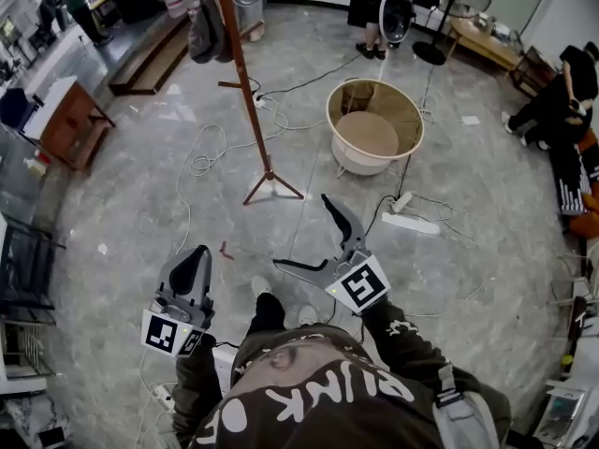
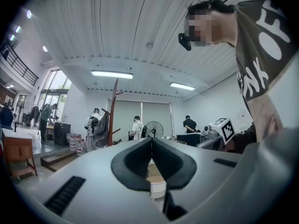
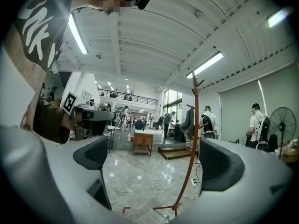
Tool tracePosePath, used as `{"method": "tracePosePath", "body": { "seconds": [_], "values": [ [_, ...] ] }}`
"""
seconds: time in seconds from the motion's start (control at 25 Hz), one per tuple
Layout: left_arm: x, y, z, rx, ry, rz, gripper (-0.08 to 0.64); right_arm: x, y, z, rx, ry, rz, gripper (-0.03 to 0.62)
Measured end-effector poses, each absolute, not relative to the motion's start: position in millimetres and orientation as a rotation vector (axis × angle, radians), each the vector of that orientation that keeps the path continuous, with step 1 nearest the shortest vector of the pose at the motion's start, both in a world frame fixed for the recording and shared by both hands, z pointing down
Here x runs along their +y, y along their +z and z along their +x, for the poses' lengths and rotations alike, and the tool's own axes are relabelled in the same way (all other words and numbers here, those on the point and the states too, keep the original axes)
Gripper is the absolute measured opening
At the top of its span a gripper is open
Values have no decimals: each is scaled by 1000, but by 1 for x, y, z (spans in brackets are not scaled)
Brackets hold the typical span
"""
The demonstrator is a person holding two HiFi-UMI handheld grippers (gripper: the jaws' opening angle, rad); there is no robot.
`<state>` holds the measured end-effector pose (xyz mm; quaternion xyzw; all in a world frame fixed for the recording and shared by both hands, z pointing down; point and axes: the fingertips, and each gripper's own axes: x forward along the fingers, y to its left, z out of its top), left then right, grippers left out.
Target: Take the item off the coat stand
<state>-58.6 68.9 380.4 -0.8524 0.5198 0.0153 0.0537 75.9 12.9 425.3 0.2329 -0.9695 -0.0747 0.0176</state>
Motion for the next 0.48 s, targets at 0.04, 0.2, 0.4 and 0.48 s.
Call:
{"method": "tracePosePath", "body": {
  "seconds": [0.04,0.2,0.4,0.48],
  "values": [
    [66,382,-60,1578,48,-2594,5,10,427,74,-3008,-234,724,595],
    [49,391,-74,1579,77,-2604,5,-5,432,63,-2992,-238,738,595],
    [12,392,-102,1547,153,-2614,5,-40,431,39,-2942,-262,765,595],
    [-2,393,-118,1547,164,-2622,5,-55,428,24,-2931,-263,777,595]
  ]
}}
